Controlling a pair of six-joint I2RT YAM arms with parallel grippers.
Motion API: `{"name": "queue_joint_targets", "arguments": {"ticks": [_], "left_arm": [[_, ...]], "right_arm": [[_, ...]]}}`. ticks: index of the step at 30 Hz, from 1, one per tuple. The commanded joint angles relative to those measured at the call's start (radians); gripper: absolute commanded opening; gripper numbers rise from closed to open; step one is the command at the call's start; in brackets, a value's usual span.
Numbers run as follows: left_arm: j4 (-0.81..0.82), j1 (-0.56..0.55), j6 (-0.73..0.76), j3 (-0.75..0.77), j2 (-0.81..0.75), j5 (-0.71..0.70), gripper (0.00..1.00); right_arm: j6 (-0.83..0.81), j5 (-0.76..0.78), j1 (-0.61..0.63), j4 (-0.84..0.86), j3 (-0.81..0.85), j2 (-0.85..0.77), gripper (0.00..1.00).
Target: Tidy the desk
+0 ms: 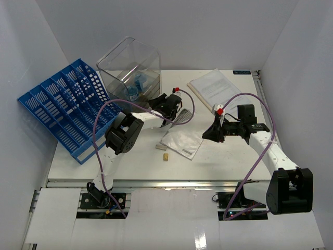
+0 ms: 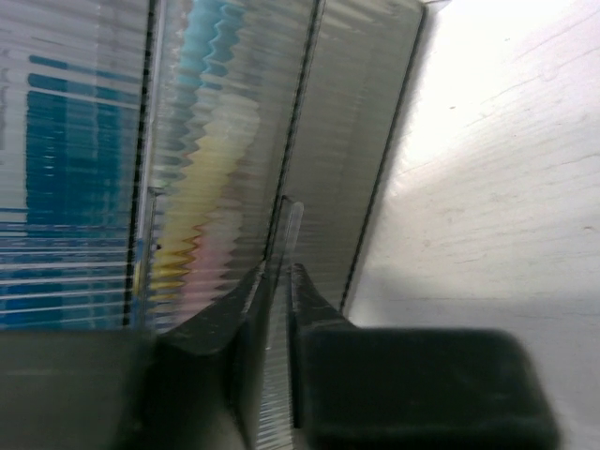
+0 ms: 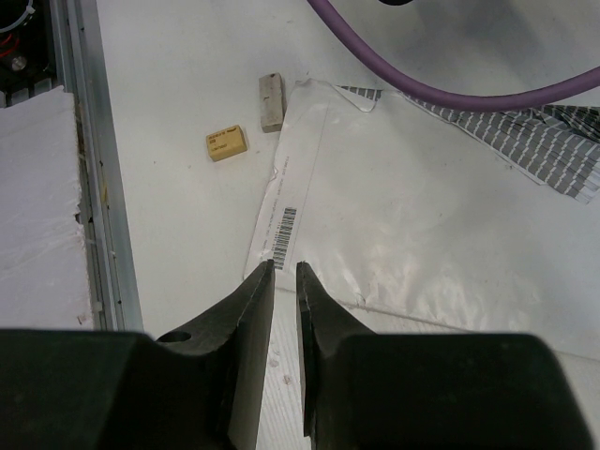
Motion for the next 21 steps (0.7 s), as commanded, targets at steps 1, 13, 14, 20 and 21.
{"name": "queue_joint_targets", "arguments": {"ticks": [1, 13, 14, 20, 21], "left_arm": [[-0.003, 0.025, 0.000, -0.028, -0.004, -0.014, 0.10], [-0.047, -0.020, -0.032, -0.030, -0.025, 0.000, 0.00], [-0.049, -0.026, -0.035, -0.029, -0.026, 0.000, 0.00], [-0.072, -0.063, -0.068, -0.024, -0.033, 0.003, 0.00], [-0.079, -0.070, -0.073, -0.023, -0.035, 0.004, 0.00]], "right_arm": [[0.004, -0.019, -0.009, 0.023, -0.005, -0.005, 0.22], [0.004, -0.020, -0.009, 0.025, -0.005, -0.004, 0.22], [0.004, -0.019, -0.009, 0.025, -0.005, -0.003, 0.22], [0.004, -0.017, -0.008, 0.025, -0.005, -0.004, 0.22], [0.004, -0.017, -0.007, 0.025, -0.005, -0.003, 0.22]]}}
